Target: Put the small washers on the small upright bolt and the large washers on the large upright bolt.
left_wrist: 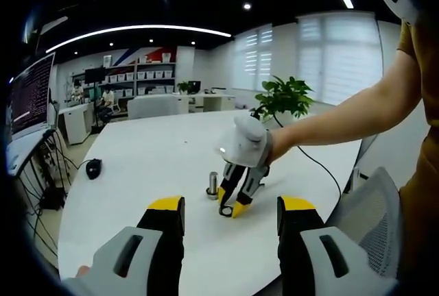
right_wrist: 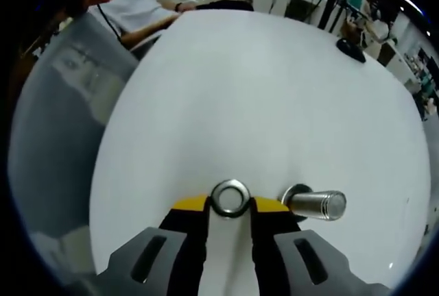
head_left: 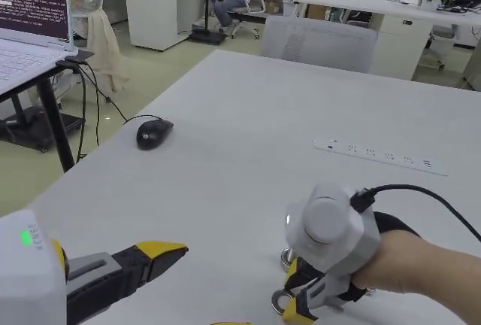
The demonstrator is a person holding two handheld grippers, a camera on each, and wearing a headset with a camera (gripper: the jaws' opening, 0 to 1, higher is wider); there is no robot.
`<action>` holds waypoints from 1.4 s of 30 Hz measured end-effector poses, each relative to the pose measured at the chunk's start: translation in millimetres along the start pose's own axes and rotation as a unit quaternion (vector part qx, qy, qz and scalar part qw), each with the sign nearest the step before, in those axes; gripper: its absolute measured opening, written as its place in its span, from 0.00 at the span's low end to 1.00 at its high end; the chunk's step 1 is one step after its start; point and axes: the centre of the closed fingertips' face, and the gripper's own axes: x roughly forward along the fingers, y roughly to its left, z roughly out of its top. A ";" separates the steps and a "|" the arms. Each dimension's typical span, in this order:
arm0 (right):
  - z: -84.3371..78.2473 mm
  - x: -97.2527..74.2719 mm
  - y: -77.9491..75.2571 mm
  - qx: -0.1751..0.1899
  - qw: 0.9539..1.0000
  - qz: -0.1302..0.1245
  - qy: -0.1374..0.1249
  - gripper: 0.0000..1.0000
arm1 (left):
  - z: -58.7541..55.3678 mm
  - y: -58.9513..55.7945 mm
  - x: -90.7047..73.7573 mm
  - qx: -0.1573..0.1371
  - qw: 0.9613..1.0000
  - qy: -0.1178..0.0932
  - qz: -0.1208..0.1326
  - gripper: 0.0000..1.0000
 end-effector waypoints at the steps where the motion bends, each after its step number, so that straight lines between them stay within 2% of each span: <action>1: 0.1 0.1 0.5 -0.001 1.000 0.000 0.001 0.25 | 0.1 -0.1 0.3 0.000 1.000 0.000 0.000 0.53; 7: 0.1 0.2 -0.7 0.012 1.000 -0.004 -0.005 0.23 | 0.2 0.1 1.6 0.000 1.000 0.001 0.000 0.53; 23: 1.9 -5.1 3.0 -0.003 1.000 -0.010 -0.009 0.22 | 0.9 -2.4 2.2 0.000 1.000 0.001 -0.001 0.53; 32: 3.6 -30.2 -6.4 -0.009 0.999 -0.029 -0.013 0.22 | -2.1 1.9 2.7 0.002 1.000 0.001 -0.001 0.53; 42: 9.0 -58.6 -18.7 -0.018 0.998 -0.057 -0.018 0.22 | 3.3 -1.4 5.4 0.006 1.000 -0.003 -0.008 0.53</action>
